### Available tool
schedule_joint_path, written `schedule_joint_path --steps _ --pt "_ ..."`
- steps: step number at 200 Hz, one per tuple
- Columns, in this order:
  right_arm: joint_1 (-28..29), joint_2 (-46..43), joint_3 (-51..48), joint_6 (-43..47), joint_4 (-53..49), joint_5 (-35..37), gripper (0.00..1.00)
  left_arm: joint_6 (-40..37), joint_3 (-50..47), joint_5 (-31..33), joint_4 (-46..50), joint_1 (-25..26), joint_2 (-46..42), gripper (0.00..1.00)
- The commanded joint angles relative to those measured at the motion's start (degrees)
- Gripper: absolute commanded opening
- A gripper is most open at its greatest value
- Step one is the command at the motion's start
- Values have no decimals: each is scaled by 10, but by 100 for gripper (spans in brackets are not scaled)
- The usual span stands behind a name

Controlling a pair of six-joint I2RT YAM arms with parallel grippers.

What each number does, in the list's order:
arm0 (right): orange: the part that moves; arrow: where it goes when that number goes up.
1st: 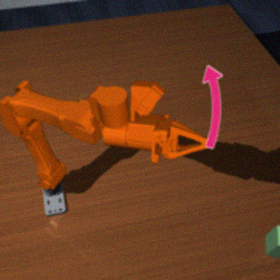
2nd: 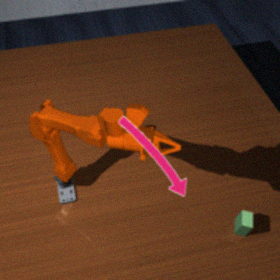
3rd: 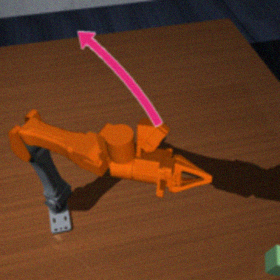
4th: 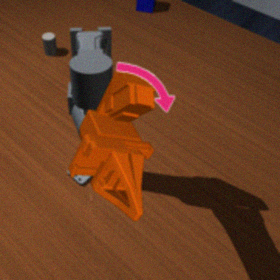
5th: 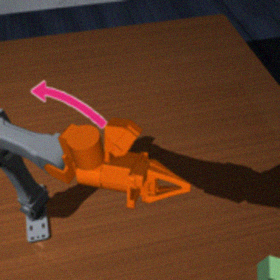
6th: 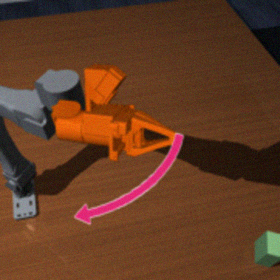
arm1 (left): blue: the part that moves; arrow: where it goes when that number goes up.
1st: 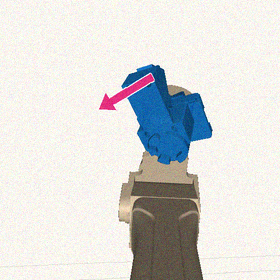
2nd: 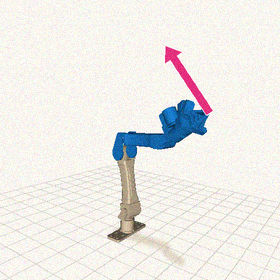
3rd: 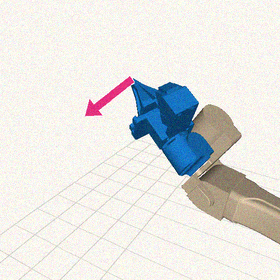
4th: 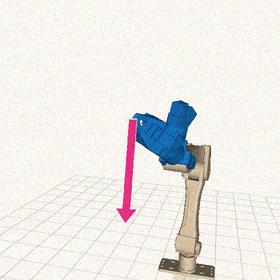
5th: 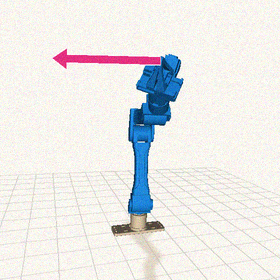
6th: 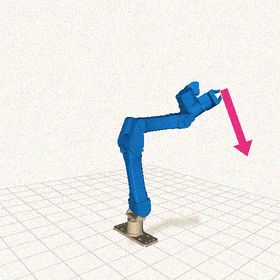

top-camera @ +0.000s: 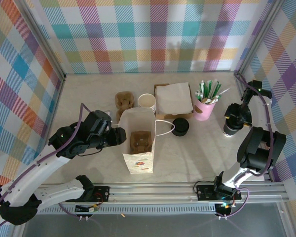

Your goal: Pack the takeout coffee

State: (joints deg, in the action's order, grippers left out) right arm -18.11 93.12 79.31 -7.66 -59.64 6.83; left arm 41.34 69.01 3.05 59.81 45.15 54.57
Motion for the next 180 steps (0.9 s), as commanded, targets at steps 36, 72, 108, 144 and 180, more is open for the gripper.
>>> schedule_joint_path --steps 36,72,108,144,180 --pt "-6 12 -11 19 -20 -11 79 -5 -8 -14 -2 -5 0 51" --pt "-6 21 -8 24 -22 -8 81 -5 -10 -12 -2 -6 -2 51" --pt "-6 28 0 27 -22 -3 81 -5 -11 -13 1 -5 -6 51" --pt "-5 29 8 30 -24 0 81 -2 -14 -12 2 -5 -11 51" --pt "-4 26 8 30 -22 5 82 -1 -16 -12 6 -5 -14 50"
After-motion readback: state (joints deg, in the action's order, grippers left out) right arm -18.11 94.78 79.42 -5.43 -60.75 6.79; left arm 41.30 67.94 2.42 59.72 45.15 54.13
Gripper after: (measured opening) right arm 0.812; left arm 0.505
